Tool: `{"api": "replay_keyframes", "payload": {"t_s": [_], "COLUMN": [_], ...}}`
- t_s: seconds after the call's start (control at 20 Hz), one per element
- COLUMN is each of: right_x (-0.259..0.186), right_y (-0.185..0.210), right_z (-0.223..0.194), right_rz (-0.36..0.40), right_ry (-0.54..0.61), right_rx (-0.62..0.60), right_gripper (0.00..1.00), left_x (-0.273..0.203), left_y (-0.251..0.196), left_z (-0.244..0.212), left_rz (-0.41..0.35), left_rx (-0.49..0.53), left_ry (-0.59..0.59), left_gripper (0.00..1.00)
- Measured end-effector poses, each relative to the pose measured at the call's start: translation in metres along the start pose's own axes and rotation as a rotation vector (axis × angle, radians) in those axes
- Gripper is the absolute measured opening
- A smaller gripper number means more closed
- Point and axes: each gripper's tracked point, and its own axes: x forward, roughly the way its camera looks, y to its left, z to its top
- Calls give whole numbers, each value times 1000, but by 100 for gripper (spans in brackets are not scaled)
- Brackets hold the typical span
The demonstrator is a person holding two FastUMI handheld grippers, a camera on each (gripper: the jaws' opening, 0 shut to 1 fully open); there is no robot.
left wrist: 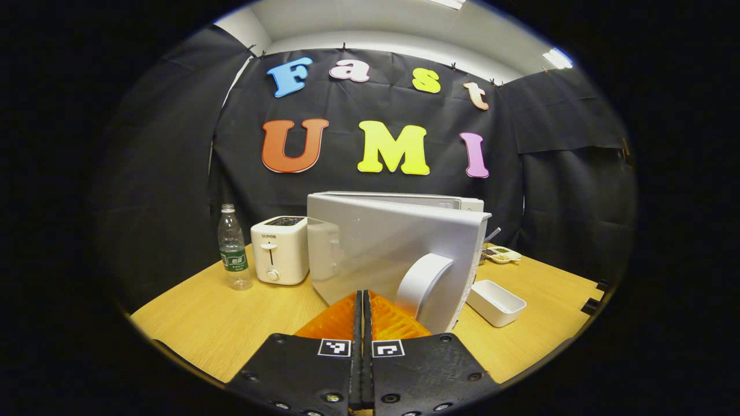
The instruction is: Open the microwave oven with the left hand, put the food in, and close the microwave oven.
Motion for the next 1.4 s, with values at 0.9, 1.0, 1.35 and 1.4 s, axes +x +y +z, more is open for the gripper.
{"api": "replay_keyframes", "payload": {"t_s": [0.9,1.0,1.35,1.4], "right_x": [9,15,31,32], "right_y": [-92,-98,-111,-111], "right_z": [-45,-54,-71,-68], "right_rz": [-70,-69,-69,-67], "right_ry": [44,61,72,55], "right_rx": [70,79,70,83], "right_gripper": [100,100,100,100], "left_x": [148,164,217,222], "left_y": [-117,-126,-144,-144], "left_z": [-3,-3,12,12], "left_rz": [-89,-86,-40,-25], "left_rx": [87,83,49,50], "left_ry": [65,66,53,56], "left_gripper": [0,0,0,0]}}
